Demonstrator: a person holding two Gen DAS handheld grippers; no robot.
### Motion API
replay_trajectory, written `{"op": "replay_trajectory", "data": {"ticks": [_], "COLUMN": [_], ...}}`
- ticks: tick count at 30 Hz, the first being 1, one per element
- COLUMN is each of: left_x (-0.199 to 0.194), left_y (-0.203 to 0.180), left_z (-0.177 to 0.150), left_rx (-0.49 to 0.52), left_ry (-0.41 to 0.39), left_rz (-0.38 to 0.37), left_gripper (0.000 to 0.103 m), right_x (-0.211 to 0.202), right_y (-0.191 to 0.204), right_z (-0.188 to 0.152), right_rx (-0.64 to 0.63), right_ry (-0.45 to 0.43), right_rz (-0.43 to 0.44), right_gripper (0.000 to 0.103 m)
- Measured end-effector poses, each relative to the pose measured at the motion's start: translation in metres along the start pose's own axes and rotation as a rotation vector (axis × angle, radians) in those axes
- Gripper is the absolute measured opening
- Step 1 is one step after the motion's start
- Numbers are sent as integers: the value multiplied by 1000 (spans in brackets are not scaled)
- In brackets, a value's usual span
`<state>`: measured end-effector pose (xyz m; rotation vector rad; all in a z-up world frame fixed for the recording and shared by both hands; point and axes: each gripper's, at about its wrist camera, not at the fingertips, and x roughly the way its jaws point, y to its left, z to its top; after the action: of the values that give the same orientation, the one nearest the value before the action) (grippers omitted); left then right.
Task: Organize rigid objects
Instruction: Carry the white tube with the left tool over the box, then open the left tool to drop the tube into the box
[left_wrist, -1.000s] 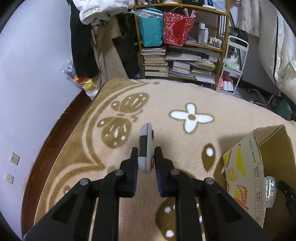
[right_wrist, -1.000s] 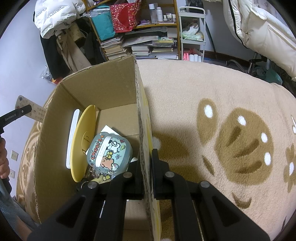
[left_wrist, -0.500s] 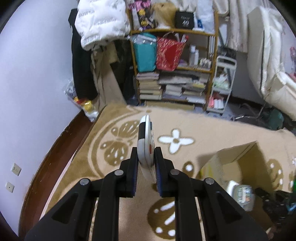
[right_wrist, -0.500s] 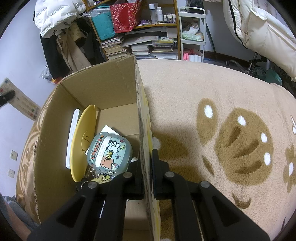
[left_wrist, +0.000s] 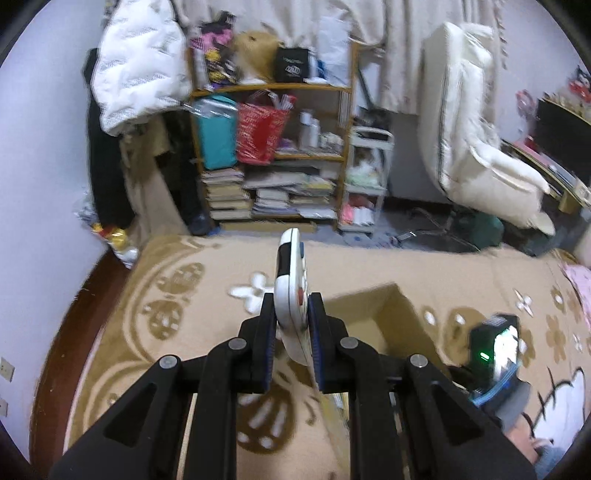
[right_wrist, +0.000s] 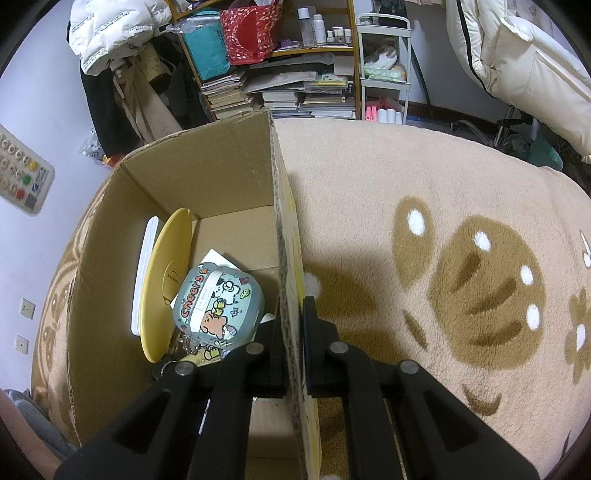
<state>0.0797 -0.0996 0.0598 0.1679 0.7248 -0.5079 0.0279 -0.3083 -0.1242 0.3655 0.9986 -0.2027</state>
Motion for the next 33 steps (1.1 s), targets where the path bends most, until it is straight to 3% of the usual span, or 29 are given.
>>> {"op": "replay_trajectory", "data": {"ticks": [5, 11, 18, 23, 25, 26, 30, 33], "left_x": [18, 49, 83, 87, 83, 81, 62, 49], "left_y": [-37, -56, -53, -45, -40, -37, -28, -24], "left_z": [-18, -43, -59, -55, -52, -50, -41, -36], "left_rx": [64, 56, 45, 63, 48, 35, 30, 44], "left_ry": [95, 259, 351, 322, 323, 320, 239, 206], "left_rz": [-48, -122, -59, 27, 30, 25, 71, 116], "left_gripper": [16, 16, 18, 22, 25, 32, 76, 89], "right_x": [0, 0, 0, 0, 0, 1, 1, 0], "right_y": [0, 1, 1, 1, 1, 1, -1, 0], "right_z": [-1, 0, 0, 0, 1, 0, 0, 1], "right_rx": [0, -1, -1, 0, 1, 0, 19, 10], "right_ry": [0, 0, -1, -1, -1, 0, 3, 1], "right_rz": [-1, -1, -1, 0, 1, -1, 13, 8], "right_gripper": [7, 7, 7, 7, 7, 7, 7, 7]}}
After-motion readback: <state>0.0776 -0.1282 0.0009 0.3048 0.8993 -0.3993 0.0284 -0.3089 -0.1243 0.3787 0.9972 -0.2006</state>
